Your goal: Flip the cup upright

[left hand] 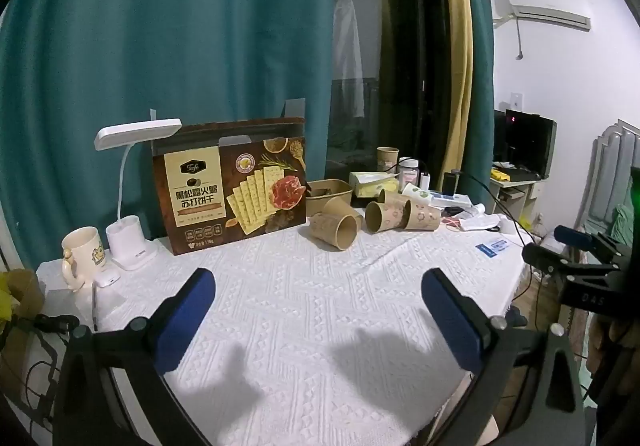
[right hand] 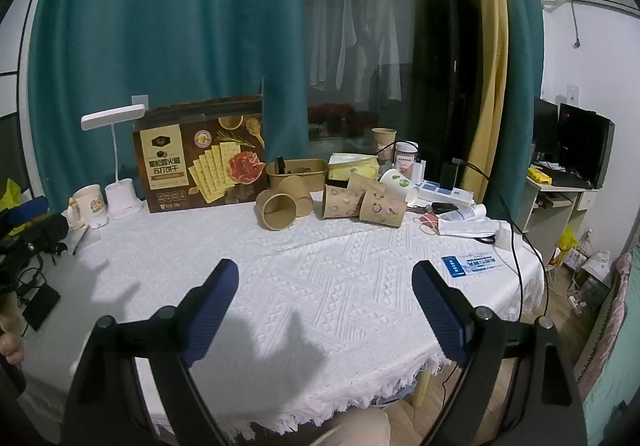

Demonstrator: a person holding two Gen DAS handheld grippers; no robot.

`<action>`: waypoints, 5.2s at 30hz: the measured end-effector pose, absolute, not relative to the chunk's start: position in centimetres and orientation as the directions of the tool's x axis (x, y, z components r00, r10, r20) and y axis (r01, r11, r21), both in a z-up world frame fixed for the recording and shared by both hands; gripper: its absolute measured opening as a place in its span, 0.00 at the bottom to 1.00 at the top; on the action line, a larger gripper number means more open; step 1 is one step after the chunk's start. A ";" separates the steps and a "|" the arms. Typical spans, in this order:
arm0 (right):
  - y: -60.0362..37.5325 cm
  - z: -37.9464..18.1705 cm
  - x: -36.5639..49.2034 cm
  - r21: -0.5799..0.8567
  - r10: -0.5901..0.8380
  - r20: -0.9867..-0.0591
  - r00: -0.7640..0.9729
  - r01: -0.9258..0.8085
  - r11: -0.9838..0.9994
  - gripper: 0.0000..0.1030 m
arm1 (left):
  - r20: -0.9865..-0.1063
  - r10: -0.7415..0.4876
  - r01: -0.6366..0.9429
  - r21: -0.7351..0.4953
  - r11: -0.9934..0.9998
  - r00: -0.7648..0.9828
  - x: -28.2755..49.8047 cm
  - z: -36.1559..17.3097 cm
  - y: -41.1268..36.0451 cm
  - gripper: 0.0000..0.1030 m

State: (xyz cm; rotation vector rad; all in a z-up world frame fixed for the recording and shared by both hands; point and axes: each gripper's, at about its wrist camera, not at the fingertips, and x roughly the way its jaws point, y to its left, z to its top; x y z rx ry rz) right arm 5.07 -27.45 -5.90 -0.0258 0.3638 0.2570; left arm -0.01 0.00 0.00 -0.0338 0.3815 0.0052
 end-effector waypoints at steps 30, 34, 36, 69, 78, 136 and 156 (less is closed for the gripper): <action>-27.4 -5.9 4.9 0.023 0.241 -0.351 0.905 -0.249 0.968 0.85 | -0.379 0.002 -0.014 -0.027 1.000 0.925 0.1 0.0 0.0 1.00; -27.4 -5.9 4.9 0.023 0.240 -0.351 0.905 -0.248 0.968 0.85 | -0.378 0.002 -0.013 -0.027 1.000 0.926 0.1 0.0 0.0 1.00; -27.5 -5.9 5.0 0.022 0.240 -0.351 0.905 -0.248 0.969 0.85 | -0.378 0.001 -0.012 -0.027 1.000 0.926 0.0 0.0 0.0 1.00; -27.5 -5.9 5.1 0.023 0.240 -0.349 0.906 -0.248 0.969 0.85 | -0.343 -0.021 0.014 -0.022 1.000 0.939 -0.1 0.5 -0.2 1.00; -27.5 -5.9 5.1 0.026 0.242 -0.348 0.906 -0.249 0.968 0.85 | -0.345 -0.025 0.018 -0.025 1.000 0.938 0.0 0.6 -0.1 1.00; -43.5 -16.8 27.4 0.124 0.089 -0.535 0.840 -0.026 0.992 0.85 | -0.674 -0.121 0.684 0.726 0.070 0.728 43.1 -15.8 -30.0 0.75; -41.4 -12.4 18.9 0.121 0.083 -0.454 0.887 -0.031 0.992 0.85 | -0.635 -0.231 0.671 0.726 0.149 0.737 30.2 -6.9 -29.4 0.58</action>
